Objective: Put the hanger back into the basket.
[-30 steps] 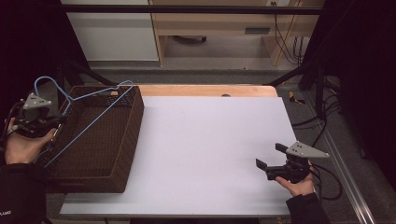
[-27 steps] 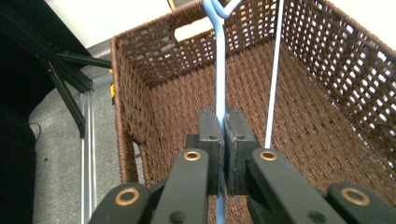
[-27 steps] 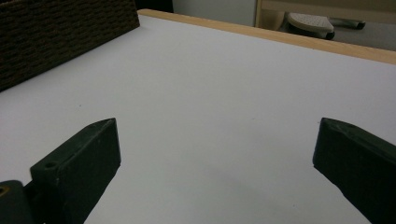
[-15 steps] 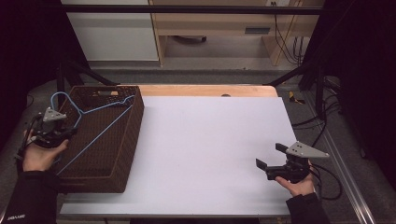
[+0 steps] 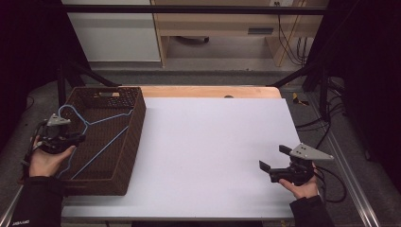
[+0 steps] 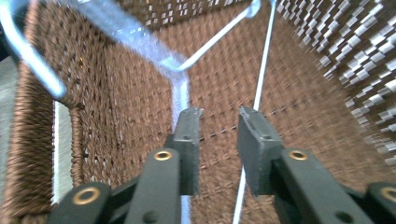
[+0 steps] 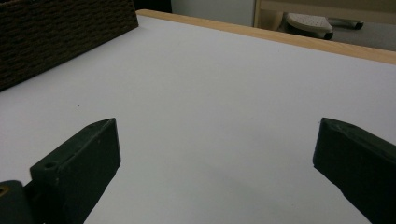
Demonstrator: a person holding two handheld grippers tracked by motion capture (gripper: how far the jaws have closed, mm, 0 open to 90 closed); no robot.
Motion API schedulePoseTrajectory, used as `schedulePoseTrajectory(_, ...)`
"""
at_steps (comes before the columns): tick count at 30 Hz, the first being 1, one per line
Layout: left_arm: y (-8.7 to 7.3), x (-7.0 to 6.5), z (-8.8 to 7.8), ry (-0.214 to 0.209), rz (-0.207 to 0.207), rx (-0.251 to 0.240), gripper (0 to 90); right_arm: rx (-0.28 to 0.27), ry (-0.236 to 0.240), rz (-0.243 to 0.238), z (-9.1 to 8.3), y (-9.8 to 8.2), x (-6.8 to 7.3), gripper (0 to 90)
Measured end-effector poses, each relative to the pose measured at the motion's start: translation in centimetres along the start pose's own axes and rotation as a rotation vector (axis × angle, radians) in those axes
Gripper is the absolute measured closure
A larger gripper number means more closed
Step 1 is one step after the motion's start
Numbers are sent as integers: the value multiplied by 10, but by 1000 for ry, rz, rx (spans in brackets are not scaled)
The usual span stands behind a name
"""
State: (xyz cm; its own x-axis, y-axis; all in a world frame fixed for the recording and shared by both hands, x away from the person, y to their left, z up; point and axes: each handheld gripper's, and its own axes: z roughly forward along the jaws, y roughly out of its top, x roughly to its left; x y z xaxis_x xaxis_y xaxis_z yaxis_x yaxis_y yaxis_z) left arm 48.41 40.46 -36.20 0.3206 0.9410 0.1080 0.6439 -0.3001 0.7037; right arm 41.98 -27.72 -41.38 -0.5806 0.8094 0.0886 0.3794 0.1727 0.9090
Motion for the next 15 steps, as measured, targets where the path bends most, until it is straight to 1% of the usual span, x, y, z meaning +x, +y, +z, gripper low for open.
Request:
schedulePoseTrajectory(1,0,0,-6,-7,-11,-25,665,1,0,-5,0,0,0,12)
schedulePoseTrajectory(3,-1,-2,-17,-38,-39,-89,630,-1,-1,-6,-1,0,0,12)
schedulePoseTrajectory(4,-2,-5,-23,-48,-41,-121,605,-4,-1,-5,-1,0,0,12)
schedulePoseTrajectory(5,-2,-7,-27,-59,-40,-139,575,-8,-2,-6,-1,1,-1,12)
schedulePoseTrajectory(7,-3,-15,-36,-97,-37,-185,515,-10,-5,-5,-1,1,-1,10)
schedulePoseTrajectory(8,-4,-20,-39,-128,-40,-226,483,-11,-7,-5,-1,1,-1,9)
schedulePoseTrajectory(9,-4,-24,-42,-146,-42,-250,441,-16,-8,1,-1,1,0,8)
schedulePoseTrajectory(11,-4,-33,-45,-166,-36,-280,401,-19,-11,2,-2,1,0,7)
schedulePoseTrajectory(13,-3,-44,-47,-192,-28,-311,358,-19,-14,-3,-2,1,-1,7)
schedulePoseTrajectory(15,-3,-57,-49,-212,-24,-336,317,-26,-18,2,-3,1,-1,6)
